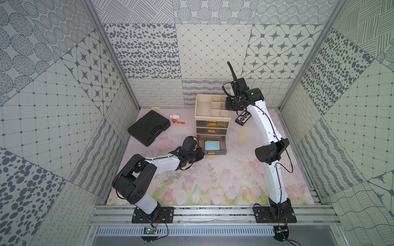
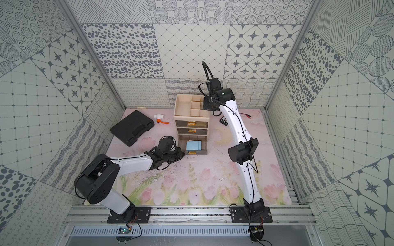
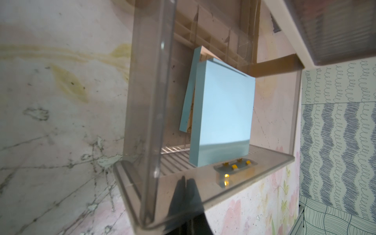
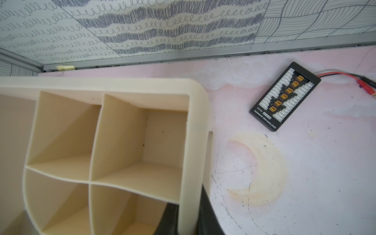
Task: Please put the sticky notes in the drawer by color
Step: Close the drawer in the storage box.
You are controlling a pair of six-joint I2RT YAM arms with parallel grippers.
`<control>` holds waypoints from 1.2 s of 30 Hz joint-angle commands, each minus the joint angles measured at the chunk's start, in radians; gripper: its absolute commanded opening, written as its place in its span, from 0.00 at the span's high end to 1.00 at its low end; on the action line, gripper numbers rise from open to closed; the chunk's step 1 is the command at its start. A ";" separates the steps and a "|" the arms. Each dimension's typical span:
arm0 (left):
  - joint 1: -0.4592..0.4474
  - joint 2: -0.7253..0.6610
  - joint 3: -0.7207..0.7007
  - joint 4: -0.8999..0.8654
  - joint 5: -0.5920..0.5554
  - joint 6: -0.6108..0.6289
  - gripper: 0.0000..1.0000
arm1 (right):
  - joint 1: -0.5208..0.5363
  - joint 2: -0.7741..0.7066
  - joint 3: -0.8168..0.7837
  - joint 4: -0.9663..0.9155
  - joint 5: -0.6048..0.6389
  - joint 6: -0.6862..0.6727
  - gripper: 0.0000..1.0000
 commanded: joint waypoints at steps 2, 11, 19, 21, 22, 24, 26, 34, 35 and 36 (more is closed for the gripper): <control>-0.012 0.042 0.014 0.116 -0.054 0.023 1.00 | 0.021 -0.049 0.025 -0.101 -0.062 -0.036 1.00; -0.044 0.082 0.061 0.234 -0.145 0.052 1.00 | 0.023 -0.061 0.025 -0.119 -0.074 -0.060 1.00; -0.056 0.076 0.093 0.260 -0.167 0.089 1.00 | 0.023 -0.060 0.036 -0.156 -0.080 -0.089 1.00; -0.058 0.104 0.115 0.267 -0.155 0.108 1.00 | 0.023 -0.060 0.036 -0.166 -0.086 -0.091 1.00; -0.060 0.119 0.129 0.274 -0.156 0.114 1.00 | 0.023 -0.062 0.036 -0.170 -0.092 -0.092 1.00; -0.072 0.149 0.141 0.305 -0.181 0.126 1.00 | 0.023 -0.064 0.035 -0.177 -0.097 -0.093 1.00; -0.083 0.177 0.158 0.326 -0.223 0.135 1.00 | 0.023 -0.068 0.036 -0.182 -0.098 -0.095 1.00; -0.134 0.235 0.192 0.383 -0.468 0.244 1.00 | 0.023 -0.087 0.003 -0.193 -0.124 -0.105 1.00; -0.138 0.246 0.195 0.404 -0.489 0.259 1.00 | 0.023 -0.091 -0.004 -0.193 -0.125 -0.107 1.00; -0.139 0.257 0.197 0.422 -0.500 0.269 1.00 | 0.023 -0.096 -0.009 -0.195 -0.127 -0.109 1.00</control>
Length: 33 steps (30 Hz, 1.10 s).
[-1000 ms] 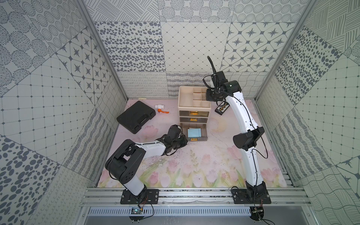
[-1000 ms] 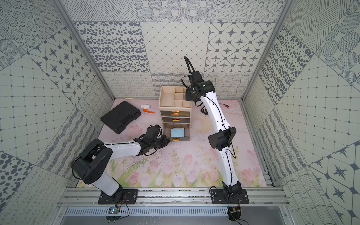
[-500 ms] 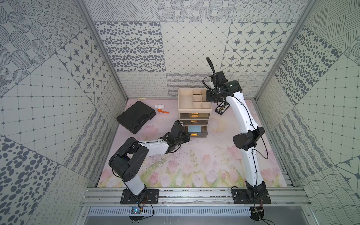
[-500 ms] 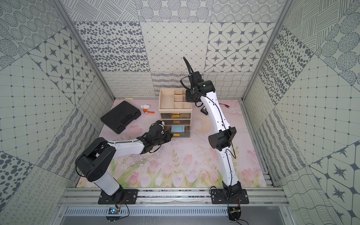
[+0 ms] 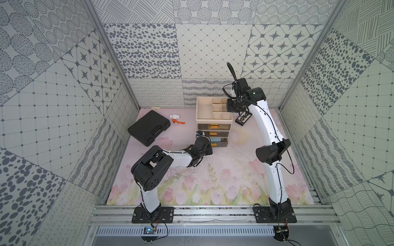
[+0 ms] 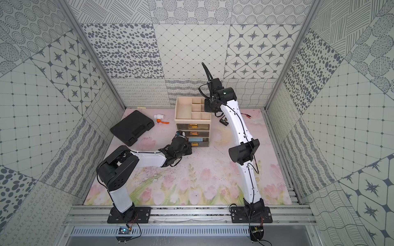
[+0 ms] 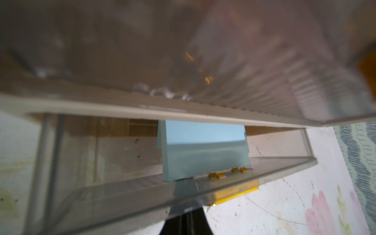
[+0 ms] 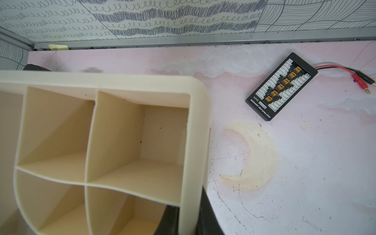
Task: Please put the sticky notes in the drawer by color
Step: Close the drawer in the storage box.
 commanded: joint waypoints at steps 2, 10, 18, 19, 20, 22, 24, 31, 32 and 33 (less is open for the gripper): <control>-0.025 0.051 0.043 0.266 -0.208 0.173 1.00 | 0.026 -0.084 -0.021 -0.113 -0.108 -0.056 1.00; -0.054 0.103 0.095 0.353 -0.295 0.326 1.00 | 0.026 -0.104 -0.048 -0.116 -0.124 -0.056 1.00; -0.061 0.156 0.156 0.383 -0.322 0.429 1.00 | 0.026 -0.116 -0.069 -0.114 -0.152 -0.058 1.00; -0.067 0.151 0.164 0.371 -0.311 0.435 1.00 | 0.026 -0.120 -0.076 -0.114 -0.153 -0.059 1.00; -0.076 0.144 0.166 0.363 -0.302 0.439 1.00 | 0.026 -0.123 -0.081 -0.115 -0.153 -0.059 1.00; -0.101 0.135 0.166 0.359 -0.301 0.450 1.00 | 0.026 -0.125 -0.087 -0.117 -0.152 -0.059 1.00; -0.115 0.138 0.170 0.354 -0.293 0.451 1.00 | 0.027 -0.124 -0.088 -0.119 -0.158 -0.057 1.00; -0.118 0.175 0.197 0.408 -0.359 0.490 1.00 | 0.042 -0.134 -0.110 -0.118 -0.161 -0.065 1.00; -0.118 0.174 0.203 0.407 -0.364 0.500 1.00 | 0.041 -0.136 -0.115 -0.117 -0.162 -0.065 1.00; -0.118 0.175 0.210 0.405 -0.366 0.512 1.00 | 0.042 -0.138 -0.117 -0.117 -0.167 -0.065 1.00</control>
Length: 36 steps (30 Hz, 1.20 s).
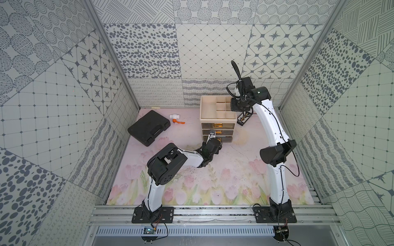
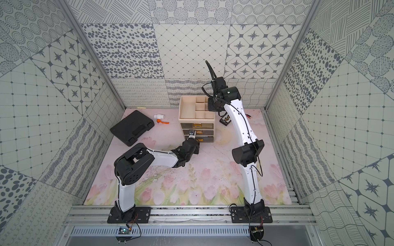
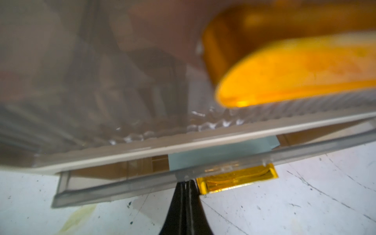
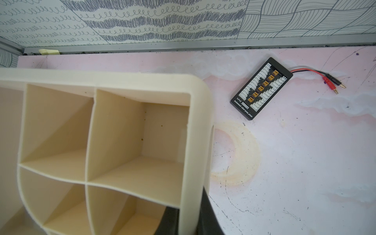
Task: Please put the sticky notes in the drawer by color
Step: Close the drawer in the storage box.
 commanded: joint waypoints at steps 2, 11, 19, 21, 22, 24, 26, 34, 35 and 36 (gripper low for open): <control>-0.007 -0.003 0.065 0.292 -0.024 0.146 1.00 | 0.064 -0.062 -0.026 -0.139 -0.217 -0.040 1.00; -0.010 -0.140 -0.040 0.177 0.071 0.049 1.00 | 0.069 -0.056 -0.065 -0.145 -0.198 -0.033 1.00; -0.010 -0.209 -0.091 0.136 0.112 0.016 1.00 | 0.068 -0.038 -0.027 -0.158 -0.194 -0.008 1.00; -0.010 -0.228 -0.097 0.097 0.152 -0.006 1.00 | 0.067 -0.035 -0.020 -0.160 -0.174 -0.008 0.99; -0.010 -0.241 -0.102 0.071 0.176 -0.025 1.00 | 0.064 -0.032 -0.017 -0.161 -0.168 -0.006 0.92; -0.010 -0.269 -0.127 0.026 0.218 -0.072 1.00 | 0.063 -0.027 -0.011 -0.158 -0.165 -0.007 0.86; -0.011 -0.303 -0.154 -0.025 0.264 -0.117 1.00 | 0.062 -0.015 0.005 -0.151 -0.161 -0.003 0.76; -0.010 -0.456 -0.242 -0.182 0.340 -0.215 0.96 | 0.050 0.044 0.095 -0.119 -0.152 0.015 0.32; -0.009 -0.470 -0.235 -0.212 0.361 -0.213 0.96 | 0.048 0.045 0.096 -0.111 -0.149 0.017 0.31; -0.011 -0.482 -0.228 -0.248 0.375 -0.208 0.96 | 0.046 0.044 0.098 -0.105 -0.144 0.017 0.31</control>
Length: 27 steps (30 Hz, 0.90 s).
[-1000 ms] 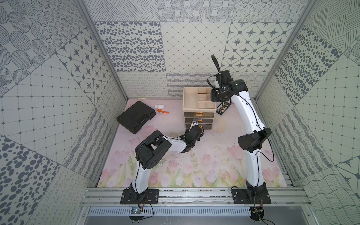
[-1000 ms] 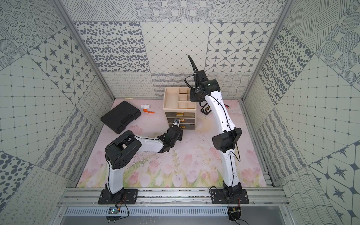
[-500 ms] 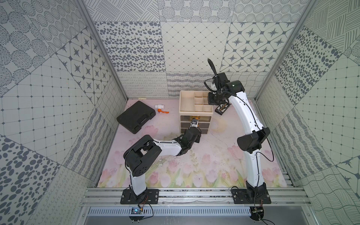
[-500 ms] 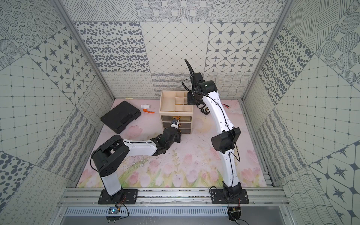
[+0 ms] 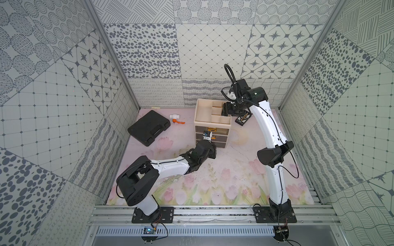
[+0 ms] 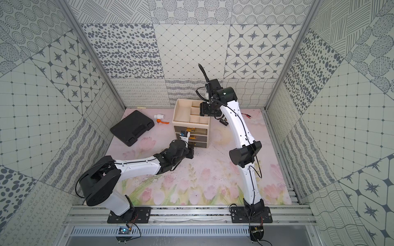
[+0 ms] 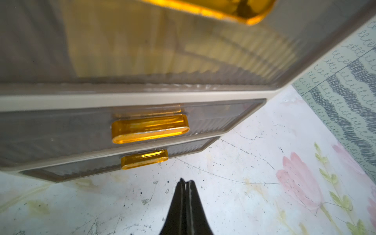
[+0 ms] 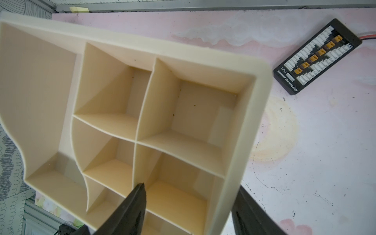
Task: Please put the sticky notes in the drawer by color
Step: Close the drawer in the storage box, then reset both arms
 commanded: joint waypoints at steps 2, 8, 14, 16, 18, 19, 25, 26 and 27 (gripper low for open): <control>0.006 -0.098 0.000 -0.170 0.143 -0.085 0.95 | -0.009 0.020 0.034 0.029 0.009 -0.003 0.26; 0.009 -0.229 -0.040 -0.258 0.169 -0.163 0.91 | -0.011 -0.050 0.024 0.040 0.088 -0.026 0.12; 0.075 -0.327 0.012 -0.480 0.231 -0.253 0.79 | -0.011 -0.153 -0.052 0.055 0.146 -0.065 0.08; 0.100 -0.364 0.028 -0.545 0.245 -0.251 0.77 | -0.012 -0.218 -0.155 0.107 0.184 -0.070 0.08; 0.116 -0.411 0.033 -0.591 0.249 -0.243 0.73 | -0.015 -0.310 -0.316 0.221 0.196 -0.074 0.08; 0.127 -0.434 0.038 -0.619 0.253 -0.243 0.71 | -0.020 -0.362 -0.403 0.290 0.194 -0.071 0.08; 0.194 -0.514 0.108 -0.807 0.243 -0.199 0.35 | -0.037 -0.688 -0.861 0.670 0.189 -0.056 0.04; 0.201 -0.516 0.126 -0.854 0.223 -0.186 0.30 | -0.037 -0.744 -0.950 0.746 0.190 -0.062 0.04; 0.209 -0.518 0.146 -0.894 0.200 -0.172 0.26 | -0.038 -0.808 -1.049 0.821 0.193 -0.071 0.04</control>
